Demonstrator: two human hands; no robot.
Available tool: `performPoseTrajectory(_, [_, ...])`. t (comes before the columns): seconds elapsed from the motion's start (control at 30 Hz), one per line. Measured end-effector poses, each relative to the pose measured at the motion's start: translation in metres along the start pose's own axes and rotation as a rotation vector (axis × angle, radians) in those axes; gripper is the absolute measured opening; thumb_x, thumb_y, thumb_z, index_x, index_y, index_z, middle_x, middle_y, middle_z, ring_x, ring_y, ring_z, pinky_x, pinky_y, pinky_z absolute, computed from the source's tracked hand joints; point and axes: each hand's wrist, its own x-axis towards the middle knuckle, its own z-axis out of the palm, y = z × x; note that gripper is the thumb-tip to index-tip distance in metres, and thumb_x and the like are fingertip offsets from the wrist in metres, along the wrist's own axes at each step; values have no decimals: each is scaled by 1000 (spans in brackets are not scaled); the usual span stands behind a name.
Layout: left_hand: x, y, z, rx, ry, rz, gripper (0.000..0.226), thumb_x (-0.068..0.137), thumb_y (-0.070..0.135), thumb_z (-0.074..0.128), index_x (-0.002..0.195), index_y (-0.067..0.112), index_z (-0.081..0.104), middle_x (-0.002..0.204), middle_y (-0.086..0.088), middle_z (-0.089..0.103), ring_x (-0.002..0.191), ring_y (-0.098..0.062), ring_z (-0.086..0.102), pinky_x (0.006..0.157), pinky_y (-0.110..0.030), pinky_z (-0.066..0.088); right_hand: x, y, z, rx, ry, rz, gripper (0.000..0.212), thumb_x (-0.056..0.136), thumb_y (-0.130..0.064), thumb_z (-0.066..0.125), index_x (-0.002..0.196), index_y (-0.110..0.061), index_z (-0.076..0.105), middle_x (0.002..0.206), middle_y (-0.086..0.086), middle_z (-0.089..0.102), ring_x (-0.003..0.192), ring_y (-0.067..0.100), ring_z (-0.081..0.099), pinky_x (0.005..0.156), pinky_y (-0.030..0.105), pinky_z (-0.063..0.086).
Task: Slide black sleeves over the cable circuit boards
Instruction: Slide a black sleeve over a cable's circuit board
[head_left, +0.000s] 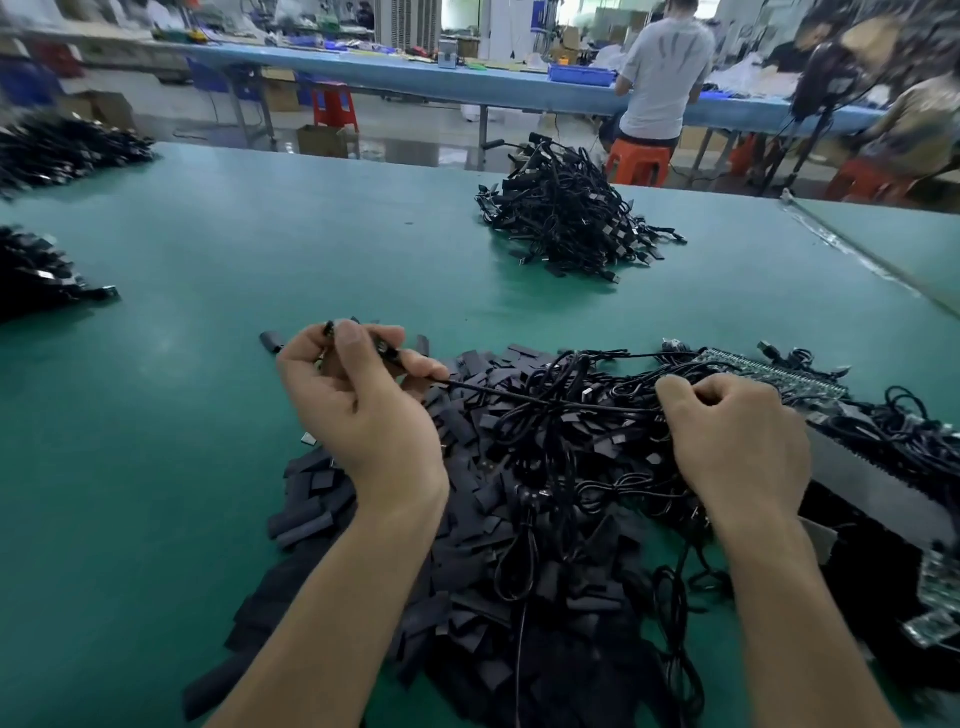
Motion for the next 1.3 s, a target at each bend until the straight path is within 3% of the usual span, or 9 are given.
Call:
performPoseTrajectory(0.2, [-16, -18, -8, 128, -221, -110, 11, 108, 15, 37, 102, 22, 42, 76, 0, 60, 58, -19, 63, 65, -34, 57, -6, 0, -4, -187, -284, -294, 21, 94, -50, 52, 104, -43, 69, 108, -14, 66, 118, 18, 50, 106, 49, 27])
performPoseTrajectory(0.43, [-29, -34, -6, 151, -326, -286, 19, 106, 22, 41, 100, 13, 57, 62, 7, 59, 60, -9, 60, 77, -32, 59, -14, -12, 15, -304, -440, -497, 28, 98, -48, 48, 123, -43, 61, 116, -15, 62, 120, 12, 53, 117, 47, 0])
performPoseTrajectory(0.6, [-37, -36, -2, 117, -436, -406, 33, 105, 26, 40, 83, 9, 59, 54, 9, 40, 50, -7, 38, 71, -28, 55, -17, -17, 39, -304, -369, -520, 17, 96, -39, 56, 111, -33, 64, 113, -5, 58, 113, 22, 52, 97, 42, 34])
performPoseTrajectory(0.67, [-40, -33, 2, 123, -478, -436, 32, 99, 34, 44, 80, 10, 57, 53, 10, 34, 49, -6, 31, 59, -23, 48, -19, -16, 44, -135, -312, -454, 12, 95, -34, 59, 103, -31, 67, 100, -1, 67, 94, 27, 62, 73, 36, 42])
performPoseTrajectory(0.77, [-44, -29, 3, 166, -570, -467, 33, 101, 32, 45, 78, 12, 55, 51, 14, 33, 47, -4, 29, 51, -20, 38, -19, -9, 51, 162, -252, -371, 9, 95, -27, 61, 89, -22, 66, 78, 0, 68, 74, 28, 61, 66, 40, 51])
performPoseTrajectory(0.83, [-43, -27, 0, 300, -683, -375, 33, 105, 31, 44, 77, 17, 55, 49, 14, 35, 45, -3, 29, 48, -25, 33, -17, -4, 52, 270, -222, -348, 19, 95, -22, 63, 77, -17, 60, 67, -4, 62, 65, 20, 58, 64, 39, 52])
performPoseTrajectory(0.9, [-36, -21, -4, 447, -748, -224, 31, 101, 37, 44, 75, 28, 56, 50, 14, 37, 44, -5, 27, 47, -30, 28, -15, -2, 47, 365, -212, -347, 20, 93, -17, 66, 75, -22, 63, 63, -14, 61, 62, 0, 57, 63, 17, 47])
performPoseTrajectory(1.0, [-23, -10, -9, 425, -608, -83, 29, 101, 37, 42, 75, 33, 55, 51, 13, 40, 43, -4, 28, 44, -26, 28, -17, -1, 41, 446, -248, -323, 16, 89, -16, 73, 77, -27, 71, 62, -23, 63, 65, -13, 58, 61, 4, 38])
performPoseTrajectory(1.3, [27, -8, -21, 176, 78, -62, 32, 108, 23, 37, 78, 18, 48, 46, 11, 34, 40, -8, 28, 40, -21, 27, -18, 9, 35, 436, -91, -266, 11, 92, -11, 67, 88, -16, 76, 59, -20, 58, 56, -7, 54, 52, 7, 37])
